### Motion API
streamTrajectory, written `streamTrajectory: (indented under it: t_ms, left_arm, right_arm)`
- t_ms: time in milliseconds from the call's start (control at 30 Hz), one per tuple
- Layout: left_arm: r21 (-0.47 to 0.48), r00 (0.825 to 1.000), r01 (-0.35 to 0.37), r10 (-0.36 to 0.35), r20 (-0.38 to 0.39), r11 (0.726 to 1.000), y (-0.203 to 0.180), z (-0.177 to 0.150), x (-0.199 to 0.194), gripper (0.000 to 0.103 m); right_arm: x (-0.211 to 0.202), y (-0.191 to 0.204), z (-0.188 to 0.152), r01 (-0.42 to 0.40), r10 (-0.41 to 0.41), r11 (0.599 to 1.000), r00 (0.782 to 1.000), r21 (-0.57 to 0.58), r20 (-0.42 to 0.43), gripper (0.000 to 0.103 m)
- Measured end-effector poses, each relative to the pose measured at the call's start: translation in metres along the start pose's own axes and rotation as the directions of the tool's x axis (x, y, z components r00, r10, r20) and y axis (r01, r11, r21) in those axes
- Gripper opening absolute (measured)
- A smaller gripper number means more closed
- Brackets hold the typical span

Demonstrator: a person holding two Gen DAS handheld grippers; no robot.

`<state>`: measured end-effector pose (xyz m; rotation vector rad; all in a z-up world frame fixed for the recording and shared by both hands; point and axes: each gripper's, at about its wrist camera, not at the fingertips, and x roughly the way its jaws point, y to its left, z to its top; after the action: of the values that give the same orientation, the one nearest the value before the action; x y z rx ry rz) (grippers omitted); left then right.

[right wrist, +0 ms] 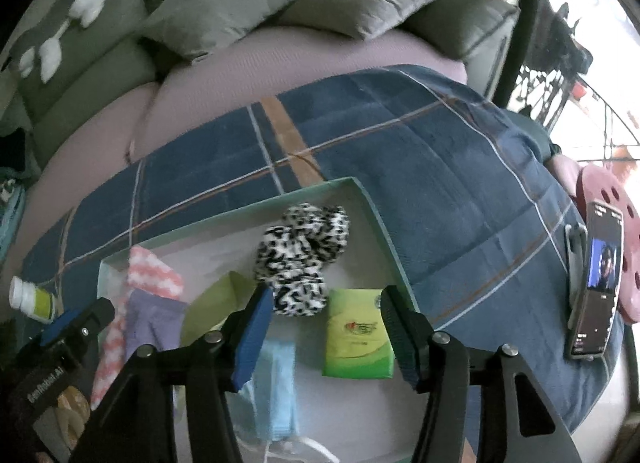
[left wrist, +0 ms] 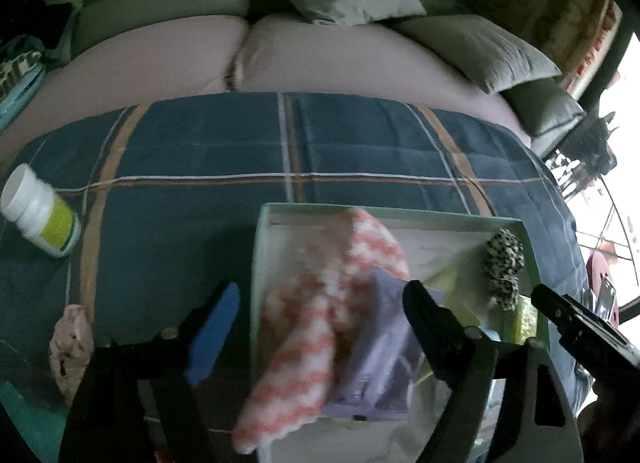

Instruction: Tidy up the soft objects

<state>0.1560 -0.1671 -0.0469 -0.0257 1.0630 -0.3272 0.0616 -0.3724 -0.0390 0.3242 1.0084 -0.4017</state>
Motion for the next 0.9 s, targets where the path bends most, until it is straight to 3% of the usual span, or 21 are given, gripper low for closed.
streamTrajectory:
  t_ms: [200,300,467,833,900]
  left_arm:
    - [-0.063,0.999,-0.041,0.042,0.011,0.997,0.027,-0.002,-0.008,0.086]
    - [-0.095,0.998,-0.056,0.058,0.019,0.994,0.042,-0.004,-0.012,0.097]
    - [-0.145,0.993,-0.103,0.111,0.042,0.984,0.066,-0.006,-0.022,0.097]
    - [-0.238,0.987,-0.141,0.155,0.041,0.961,0.107,-0.016,-0.04,0.098]
    - [-0.252,0.985,-0.149,0.165,0.045,0.956,0.114,-0.018,-0.045,0.098]
  right_arm:
    - [-0.002,0.029,-0.003,-0.038,0.038,0.997,0.999,-0.074,0.003,0.061]
    - [-0.004,0.042,-0.007,-0.055,0.056,0.993,0.998,-0.101,0.007,0.07]
    - [-0.005,0.059,-0.012,-0.082,0.083,0.987,0.997,-0.141,0.002,0.076]
    - [-0.004,0.089,-0.021,-0.121,0.12,0.971,0.993,-0.208,-0.015,0.079]
    - [-0.006,0.095,-0.023,-0.129,0.129,0.967,0.992,-0.219,-0.013,0.088]
